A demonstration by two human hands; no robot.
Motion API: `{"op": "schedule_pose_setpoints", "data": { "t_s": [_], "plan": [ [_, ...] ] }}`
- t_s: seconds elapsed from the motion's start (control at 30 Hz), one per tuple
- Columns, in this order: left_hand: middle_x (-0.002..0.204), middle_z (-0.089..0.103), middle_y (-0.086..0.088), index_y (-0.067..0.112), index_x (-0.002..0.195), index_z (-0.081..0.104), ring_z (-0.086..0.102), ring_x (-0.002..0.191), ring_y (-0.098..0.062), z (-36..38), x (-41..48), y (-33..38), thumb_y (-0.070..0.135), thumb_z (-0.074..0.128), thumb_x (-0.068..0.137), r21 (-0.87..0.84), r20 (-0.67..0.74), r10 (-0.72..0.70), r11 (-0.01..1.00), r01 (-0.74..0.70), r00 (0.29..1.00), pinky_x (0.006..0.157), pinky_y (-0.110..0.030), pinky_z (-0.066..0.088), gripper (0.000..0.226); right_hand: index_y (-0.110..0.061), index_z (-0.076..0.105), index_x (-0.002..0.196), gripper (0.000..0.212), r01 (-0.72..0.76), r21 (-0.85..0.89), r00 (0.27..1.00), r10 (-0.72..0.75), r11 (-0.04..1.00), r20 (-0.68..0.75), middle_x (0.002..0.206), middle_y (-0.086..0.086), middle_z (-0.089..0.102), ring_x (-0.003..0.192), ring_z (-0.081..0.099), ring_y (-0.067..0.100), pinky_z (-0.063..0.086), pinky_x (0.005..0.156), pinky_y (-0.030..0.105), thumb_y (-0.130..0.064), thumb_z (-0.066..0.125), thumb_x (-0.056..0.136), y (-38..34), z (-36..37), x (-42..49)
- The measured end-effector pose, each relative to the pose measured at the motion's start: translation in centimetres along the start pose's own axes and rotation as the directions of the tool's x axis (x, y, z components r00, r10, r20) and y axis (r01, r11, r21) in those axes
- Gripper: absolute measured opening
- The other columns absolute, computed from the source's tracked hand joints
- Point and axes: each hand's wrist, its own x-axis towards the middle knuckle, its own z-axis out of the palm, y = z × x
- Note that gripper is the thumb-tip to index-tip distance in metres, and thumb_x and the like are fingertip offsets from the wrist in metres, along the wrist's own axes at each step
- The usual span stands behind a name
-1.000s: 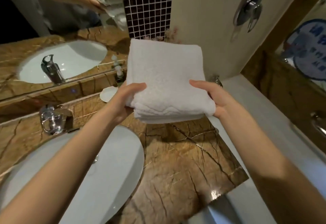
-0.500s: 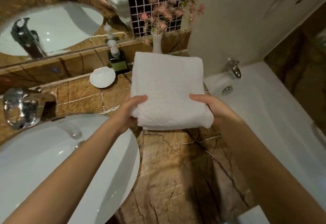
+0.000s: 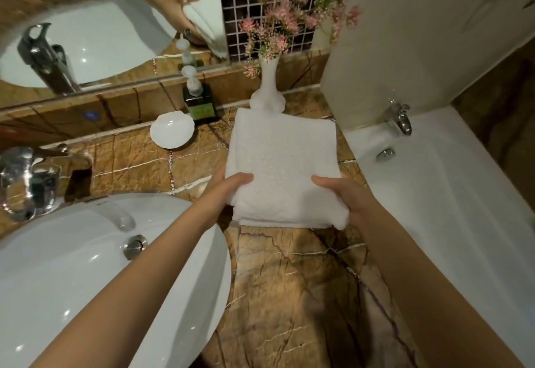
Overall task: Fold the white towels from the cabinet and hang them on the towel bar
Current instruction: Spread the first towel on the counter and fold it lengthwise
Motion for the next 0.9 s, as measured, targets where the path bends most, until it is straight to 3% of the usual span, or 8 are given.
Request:
{"op": "schedule_pose_setpoints", "data": {
  "t_s": [0.1, 0.27, 0.33, 0.4, 0.5, 0.57, 0.7, 0.9],
  "plan": [
    [0.123, 0.062, -0.001, 0.020, 0.133, 0.048, 0.060, 0.111, -0.021, -0.1, -0.1, 0.4, 0.036, 0.070, 0.065, 0.074, -0.005, -0.006, 0.997, 0.006, 1.000, 0.093, -0.035, 0.049, 0.073, -0.013, 0.063, 0.121, 0.059, 0.029, -0.001, 1.000, -0.029, 1.000, -0.007, 0.113, 0.008, 0.070, 0.102, 0.067, 0.026, 0.054, 0.078, 0.034, -0.025, 0.078, 0.065, -0.1, 0.2, -0.1],
    [0.134, 0.050, 0.001, 0.022, 0.141, 0.035, 0.053, 0.111, -0.016, -0.2, 0.0, 3.0, 0.025, 0.074, 0.074, 0.347, 0.010, 0.023, 0.938, -0.025, 1.000, 0.087, -0.030, 0.046, 0.077, -0.017, 0.067, 0.113, 0.050, 0.062, -0.029, 0.997, -0.064, 0.998, -0.046, 0.105, 0.002, 0.074, 0.094, 0.071, 0.021, 0.056, 0.078, 0.032, -0.023, 0.082, 0.066, -0.6, 0.6, -1.2],
    [0.138, 0.041, -0.002, 0.022, 0.145, 0.026, 0.043, 0.121, -0.019, 0.2, 0.8, 5.4, 0.017, 0.074, 0.072, 0.642, -0.022, 0.275, 0.741, -0.197, 0.961, 0.097, -0.036, 0.041, 0.088, -0.015, 0.068, 0.110, 0.044, 0.073, -0.048, 0.991, -0.078, 0.996, -0.108, 0.097, 0.000, 0.075, 0.083, 0.072, 0.016, 0.056, 0.062, 0.023, -0.019, 0.083, 0.069, -1.0, 0.9, -1.9],
    [0.143, 0.038, -0.005, 0.022, 0.145, 0.029, 0.038, 0.128, -0.022, 1.5, 1.6, 8.1, 0.021, 0.073, 0.070, 0.831, 0.132, 0.488, 0.421, -0.365, 0.863, 0.101, -0.039, 0.037, 0.087, -0.014, 0.066, 0.110, 0.039, 0.096, -0.085, 0.981, -0.108, 0.992, -0.159, 0.100, 0.000, 0.072, 0.081, 0.070, 0.014, 0.054, 0.057, 0.020, -0.015, 0.081, 0.074, -1.4, 1.3, -2.4],
    [0.141, 0.043, -0.006, 0.021, 0.142, 0.037, 0.042, 0.128, -0.025, 4.6, 3.5, 10.9, 0.033, 0.067, 0.076, 0.887, 0.405, 0.418, 0.036, -0.460, 0.813, 0.100, -0.039, 0.040, 0.074, -0.016, 0.065, 0.100, 0.026, 0.137, -0.139, 0.971, -0.161, 0.981, -0.177, 0.094, -0.003, 0.068, 0.080, 0.066, 0.009, 0.052, 0.056, 0.017, -0.009, 0.076, 0.079, -1.8, 1.6, -3.0],
    [0.141, 0.044, -0.006, 0.020, 0.143, 0.036, 0.044, 0.127, -0.026, 6.6, 5.0, 11.5, 0.041, 0.064, 0.079, 0.903, 0.429, 0.272, -0.106, -0.416, 0.862, 0.100, -0.041, 0.042, 0.073, -0.019, 0.065, 0.088, 0.019, 0.169, -0.160, 0.969, -0.194, 0.972, -0.155, 0.084, -0.009, 0.066, 0.069, 0.065, 0.003, 0.049, 0.051, 0.013, -0.004, 0.073, 0.080, -1.7, 1.6, -3.1],
    [0.130, 0.055, -0.009, 0.016, 0.133, 0.047, 0.052, 0.116, -0.027, 8.3, 6.1, 11.8, 0.038, 0.068, 0.075, 0.929, 0.365, 0.078, -0.095, -0.357, 0.928, 0.094, -0.041, 0.047, 0.065, -0.019, 0.061, 0.101, 0.026, 0.198, -0.296, 0.956, -0.251, 0.934, -0.153, 0.095, -0.005, 0.064, 0.075, 0.059, 0.001, 0.048, 0.054, 0.011, -0.009, 0.074, 0.081, -1.3, 1.5, -2.8],
    [0.101, 0.059, -0.009, 0.011, 0.101, 0.062, 0.055, 0.097, -0.025, 9.3, 2.7, 13.0, 0.022, 0.067, 0.078, 0.817, 0.577, 0.323, -0.253, -0.519, 0.750, 0.071, -0.032, 0.042, 0.026, -0.022, 0.058, 0.118, 0.059, 0.291, -0.395, 0.913, -0.376, 0.871, -0.157, 0.117, -0.003, 0.065, 0.108, 0.061, 0.016, 0.050, 0.095, 0.040, -0.022, 0.087, 0.066, -1.4, 1.4, -3.1]
  ]
}}
